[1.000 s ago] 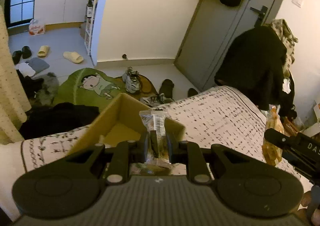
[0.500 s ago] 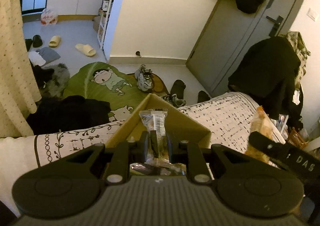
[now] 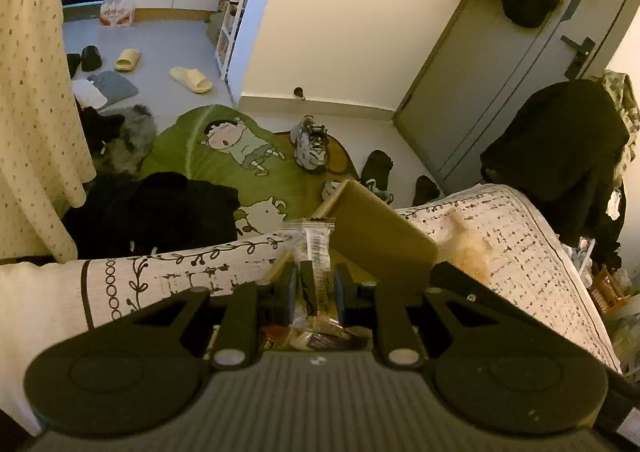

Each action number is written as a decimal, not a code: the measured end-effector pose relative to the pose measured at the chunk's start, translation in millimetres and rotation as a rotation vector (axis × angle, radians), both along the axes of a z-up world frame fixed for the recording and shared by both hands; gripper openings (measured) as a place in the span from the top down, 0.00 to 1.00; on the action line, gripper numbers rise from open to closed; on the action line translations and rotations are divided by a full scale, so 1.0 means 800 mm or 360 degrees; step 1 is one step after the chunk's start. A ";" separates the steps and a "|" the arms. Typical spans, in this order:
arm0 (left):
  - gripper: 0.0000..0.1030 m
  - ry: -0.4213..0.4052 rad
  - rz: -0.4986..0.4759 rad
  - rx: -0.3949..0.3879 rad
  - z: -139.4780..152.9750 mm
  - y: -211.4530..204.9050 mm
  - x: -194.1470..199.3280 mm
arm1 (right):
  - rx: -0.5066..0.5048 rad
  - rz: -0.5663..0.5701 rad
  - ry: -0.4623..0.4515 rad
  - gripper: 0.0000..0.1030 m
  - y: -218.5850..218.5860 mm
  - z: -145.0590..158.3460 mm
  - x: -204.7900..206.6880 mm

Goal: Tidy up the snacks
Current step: 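Carry both snacks over the box and open both grippers to drop them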

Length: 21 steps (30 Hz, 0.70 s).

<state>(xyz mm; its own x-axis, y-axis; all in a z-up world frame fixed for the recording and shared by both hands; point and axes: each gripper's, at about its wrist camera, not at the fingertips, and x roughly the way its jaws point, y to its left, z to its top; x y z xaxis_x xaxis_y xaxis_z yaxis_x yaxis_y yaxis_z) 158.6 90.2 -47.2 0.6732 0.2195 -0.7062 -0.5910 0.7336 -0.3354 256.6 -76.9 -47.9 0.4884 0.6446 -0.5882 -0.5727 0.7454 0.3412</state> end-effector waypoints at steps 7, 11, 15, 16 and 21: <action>0.83 -0.0015 -0.0054 -0.0007 0.001 -0.001 0.020 | -0.0009 -0.0183 0.0010 0.29 -0.037 0.015 0.007; 0.83 -0.0025 -0.0152 0.0003 0.006 -0.012 0.042 | -0.0023 -0.0209 -0.0024 0.27 -0.045 0.021 0.005; 0.81 -0.0018 -0.0185 0.0055 0.010 -0.025 0.057 | -0.0013 -0.0219 -0.0053 0.24 -0.050 0.029 0.004; 0.79 -0.0017 -0.0196 0.0058 0.009 -0.027 0.058 | -0.0013 -0.0215 -0.0061 0.24 -0.050 0.030 0.004; 0.58 -0.0036 -0.0246 -0.0023 0.010 -0.028 0.060 | -0.0022 -0.0207 -0.0075 0.20 -0.052 0.031 0.005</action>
<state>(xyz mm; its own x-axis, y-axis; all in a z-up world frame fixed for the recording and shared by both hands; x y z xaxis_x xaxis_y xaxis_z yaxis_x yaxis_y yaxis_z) 206.9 67.7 -39.3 0.7137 0.1024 -0.6929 -0.4640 0.8102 -0.3581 260.6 -118.7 -22.9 0.5943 0.5660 -0.5713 -0.4861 0.8188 0.3055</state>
